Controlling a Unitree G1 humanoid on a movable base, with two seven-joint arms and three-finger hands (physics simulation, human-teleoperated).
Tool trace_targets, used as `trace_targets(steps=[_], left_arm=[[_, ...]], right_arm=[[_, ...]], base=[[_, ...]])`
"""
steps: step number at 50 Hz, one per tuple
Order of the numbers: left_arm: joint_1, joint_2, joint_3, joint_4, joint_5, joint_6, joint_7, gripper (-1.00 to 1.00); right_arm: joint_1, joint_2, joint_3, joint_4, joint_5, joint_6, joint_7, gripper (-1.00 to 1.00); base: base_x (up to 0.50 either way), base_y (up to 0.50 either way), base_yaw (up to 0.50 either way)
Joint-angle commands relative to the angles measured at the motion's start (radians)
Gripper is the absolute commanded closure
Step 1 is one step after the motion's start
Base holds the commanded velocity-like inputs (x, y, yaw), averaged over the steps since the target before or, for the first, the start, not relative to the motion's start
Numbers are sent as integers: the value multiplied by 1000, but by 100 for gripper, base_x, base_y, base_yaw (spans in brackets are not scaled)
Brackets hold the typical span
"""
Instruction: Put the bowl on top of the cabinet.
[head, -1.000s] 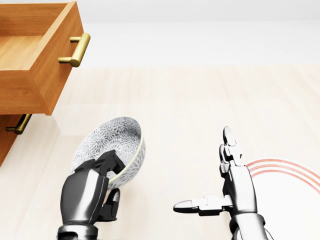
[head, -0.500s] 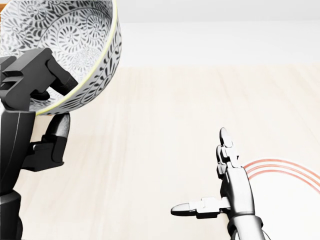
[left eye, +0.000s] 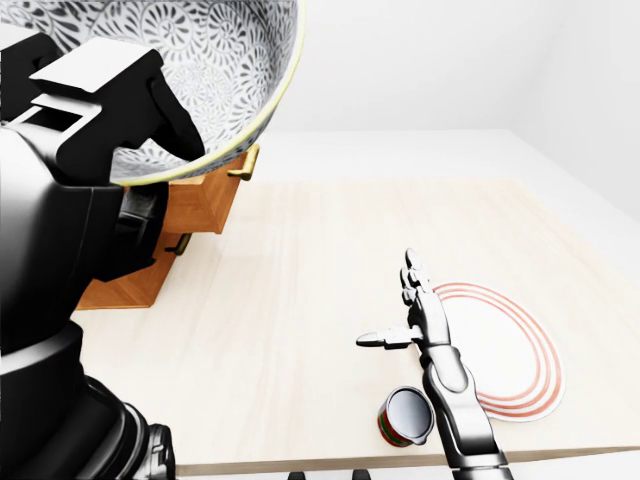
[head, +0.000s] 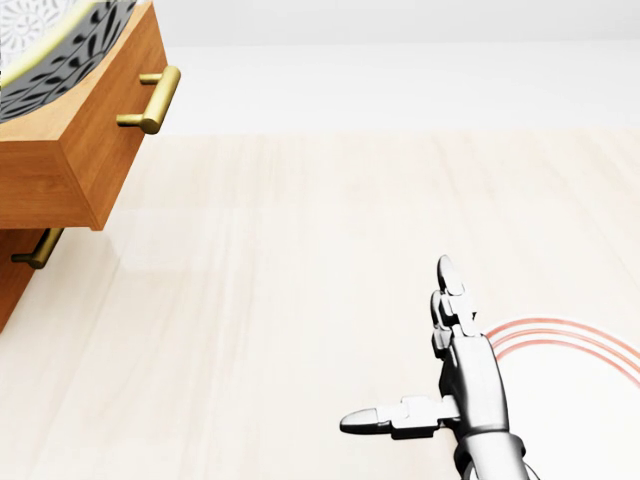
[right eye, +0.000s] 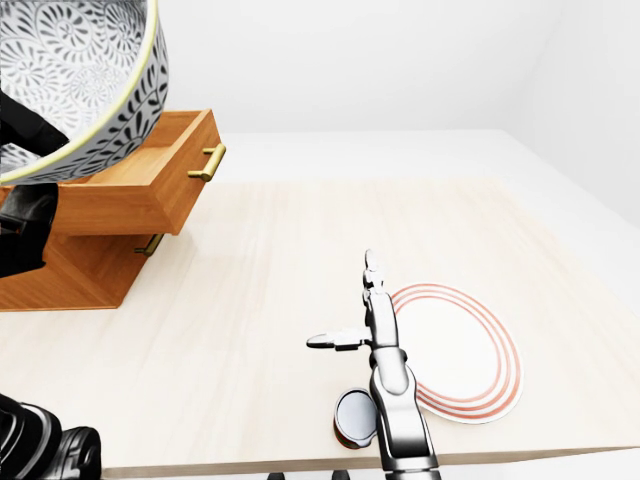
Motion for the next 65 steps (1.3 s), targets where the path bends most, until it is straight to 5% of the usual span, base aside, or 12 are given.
trace_targets(steps=[1, 16, 26, 35, 43, 51, 53, 58, 65], left_arm=[[-37, 187, 147, -13, -141, 0, 12, 93], [86, 257, 291, 174, -293, 0, 224, 93], [88, 311, 311, 403, -326, 0, 400, 93], [2, 375, 248, 821, -341, 0, 699, 93], [-117, 439, 168, 1109, -355, 0, 852, 93], [-297, 460, 24, 1556, -241, 0, 1101, 93], [-347, 462, 9, 1651, -237, 0, 1101, 93], [-478, 457, -71, 1900, -154, -72, 1101, 92], [-594, 417, -159, 2183, -37, -90, 1101, 92]], right_arm=[[8, 0, 2, -17, 3, 6, 5, -100], [11, 0, 3, -19, 3, 4, 7, -100], [15, -1, 0, -36, 8, 14, 9, -100], [14, -4, -8, -43, 16, 20, 14, -100], [16, -4, -11, -52, 18, 25, 14, -100], [17, -5, -15, -59, 20, 25, 14, -100], [15, -4, -12, -50, 16, 19, 13, -100], [3, -6, -19, -30, 16, 13, 10, -100], [-14, -7, -23, 6, 15, -1, 8, -100]], base=[[0, 0, 0], [0, 0, 0], [0, 0, 0], [0, 0, 0], [0, 0, 0], [0, 0, 0], [0, 0, 0], [0, 0, 0], [0, 0, 0]])
